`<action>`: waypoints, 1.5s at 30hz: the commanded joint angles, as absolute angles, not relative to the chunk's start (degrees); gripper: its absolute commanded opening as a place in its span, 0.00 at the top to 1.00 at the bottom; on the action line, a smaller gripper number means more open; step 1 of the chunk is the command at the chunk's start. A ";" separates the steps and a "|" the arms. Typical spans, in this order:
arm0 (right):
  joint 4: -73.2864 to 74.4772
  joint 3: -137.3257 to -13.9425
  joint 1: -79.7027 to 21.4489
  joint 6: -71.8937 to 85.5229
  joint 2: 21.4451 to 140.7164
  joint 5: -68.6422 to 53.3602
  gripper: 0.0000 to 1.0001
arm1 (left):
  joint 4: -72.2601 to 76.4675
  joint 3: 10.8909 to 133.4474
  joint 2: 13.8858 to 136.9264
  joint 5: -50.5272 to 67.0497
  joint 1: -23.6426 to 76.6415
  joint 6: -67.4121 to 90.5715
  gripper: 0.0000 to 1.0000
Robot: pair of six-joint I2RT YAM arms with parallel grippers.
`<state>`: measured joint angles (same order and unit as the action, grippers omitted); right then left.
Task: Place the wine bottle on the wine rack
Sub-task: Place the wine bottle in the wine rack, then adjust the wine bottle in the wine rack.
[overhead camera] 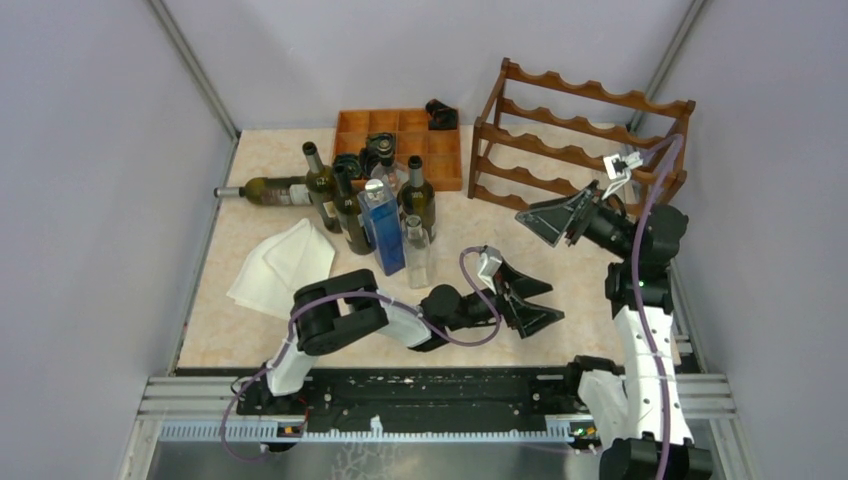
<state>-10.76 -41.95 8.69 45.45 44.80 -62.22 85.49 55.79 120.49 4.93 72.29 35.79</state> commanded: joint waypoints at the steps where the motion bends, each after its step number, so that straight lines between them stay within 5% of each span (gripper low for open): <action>1: -19.95 -43.85 7.38 51.92 45.21 -60.16 0.13 | 94.05 59.03 121.47 3.65 72.60 38.53 0.01; 8: -19.89 -49.17 5.99 53.94 47.21 -59.80 0.10 | 87.61 64.43 120.85 6.30 71.91 39.92 0.01; 9: -17.07 -51.03 6.06 52.95 47.46 -59.13 0.03 | 87.62 65.03 120.76 6.32 71.82 39.72 0.01; 13: -4.30 -59.88 5.98 46.41 48.76 -55.02 0.01 | 87.21 67.82 120.52 7.40 71.05 40.18 0.01; 25: -17.46 -63.62 6.26 54.96 57.46 -58.36 0.01 | 70.41 77.16 117.38 13.56 67.66 34.50 0.01; 42: -19.95 -60.45 8.00 55.53 46.58 -52.71 0.02 | 65.60 81.88 116.68 25.30 66.54 31.65 0.01; 45: -5.07 -64.35 8.01 47.85 45.17 -46.75 0.01 | 67.44 81.02 116.92 25.62 66.47 32.22 0.01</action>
